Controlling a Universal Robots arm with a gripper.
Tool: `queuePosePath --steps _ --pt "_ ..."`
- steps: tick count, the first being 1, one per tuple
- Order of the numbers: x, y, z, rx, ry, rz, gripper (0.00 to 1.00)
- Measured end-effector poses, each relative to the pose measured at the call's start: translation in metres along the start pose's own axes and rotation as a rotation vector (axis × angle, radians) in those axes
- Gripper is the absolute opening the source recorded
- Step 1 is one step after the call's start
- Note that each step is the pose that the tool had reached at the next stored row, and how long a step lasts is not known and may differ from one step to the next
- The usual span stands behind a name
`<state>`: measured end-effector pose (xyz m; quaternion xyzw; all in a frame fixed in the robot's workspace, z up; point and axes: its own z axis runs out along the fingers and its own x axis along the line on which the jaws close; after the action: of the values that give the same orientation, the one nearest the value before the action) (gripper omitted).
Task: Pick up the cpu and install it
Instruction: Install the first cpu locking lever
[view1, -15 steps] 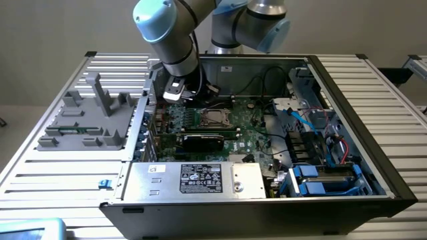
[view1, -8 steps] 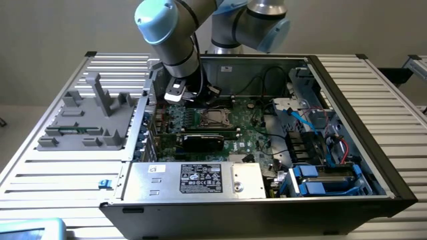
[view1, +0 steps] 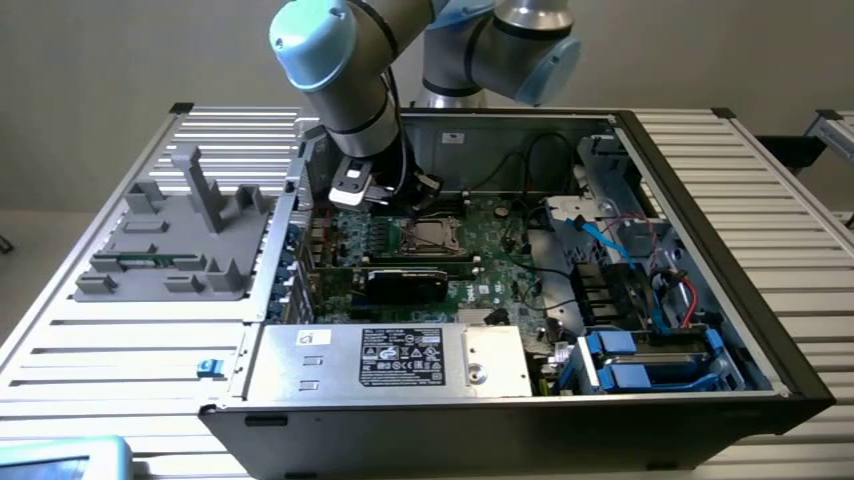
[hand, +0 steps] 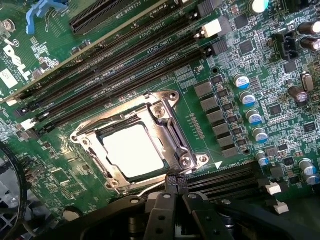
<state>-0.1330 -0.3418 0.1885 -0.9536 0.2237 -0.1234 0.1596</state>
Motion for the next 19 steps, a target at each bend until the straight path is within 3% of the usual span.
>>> queuePosePath --steps 7,13,19 --pt "-0.01 0.0009 -0.0153 0.0004 -0.0001 0.0 0.11" --pt "-0.015 -0.0005 -0.0162 0.0017 0.003 -0.001 0.11" --pt "-0.016 -0.0025 -0.0149 0.0084 0.0152 -0.005 0.11"
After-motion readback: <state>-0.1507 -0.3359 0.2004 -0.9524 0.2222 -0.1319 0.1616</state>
